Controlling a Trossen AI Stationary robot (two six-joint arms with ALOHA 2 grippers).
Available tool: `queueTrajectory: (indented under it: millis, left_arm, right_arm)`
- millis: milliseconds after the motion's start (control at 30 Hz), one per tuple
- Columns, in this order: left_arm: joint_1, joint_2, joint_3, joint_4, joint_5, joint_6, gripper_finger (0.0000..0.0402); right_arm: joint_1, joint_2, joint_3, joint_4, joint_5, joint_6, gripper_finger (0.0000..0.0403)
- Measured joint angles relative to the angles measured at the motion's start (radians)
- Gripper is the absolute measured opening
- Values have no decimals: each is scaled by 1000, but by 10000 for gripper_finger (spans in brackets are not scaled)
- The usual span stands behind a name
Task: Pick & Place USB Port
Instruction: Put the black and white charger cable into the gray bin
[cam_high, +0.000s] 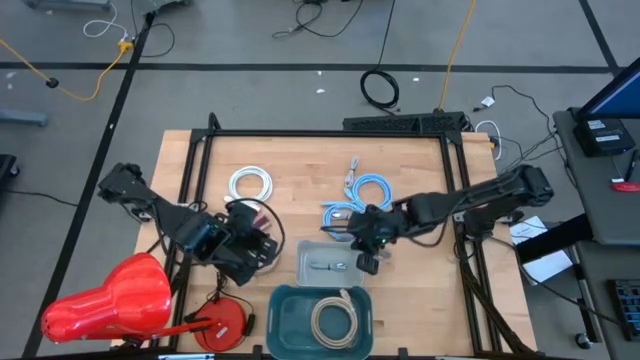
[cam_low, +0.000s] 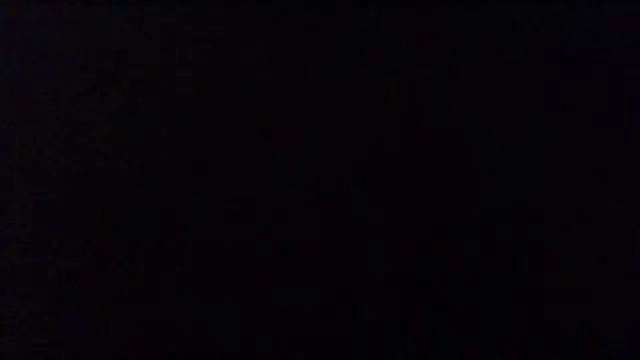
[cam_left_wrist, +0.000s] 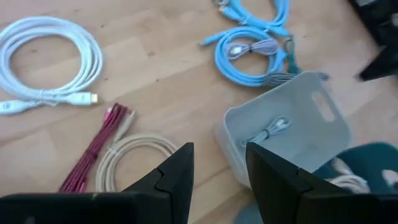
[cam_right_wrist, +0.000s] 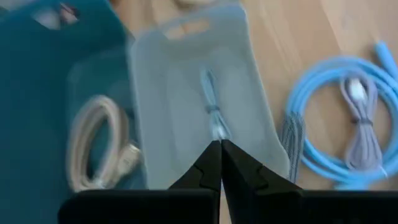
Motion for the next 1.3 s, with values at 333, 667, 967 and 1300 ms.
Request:
queueTrajectory:
  millis: [333,667,967,1300]
  left_arm:
    - [2,-22,0,-1,-7,42,147]
    - [-3,-22,0,0,-7,68,147]
    - [-10,-22,0,2,-12,60,147]
    - [-17,-22,0,2,-12,59,147]
  right_arm:
    - [-20,-20,0,-224,109,-13,0]
    - [-34,-19,-135,-252,15,-156,95]
    - [-62,-18,-249,-88,-17,-111,234]
    - [-82,-19,-345,120,-14,-77,261]
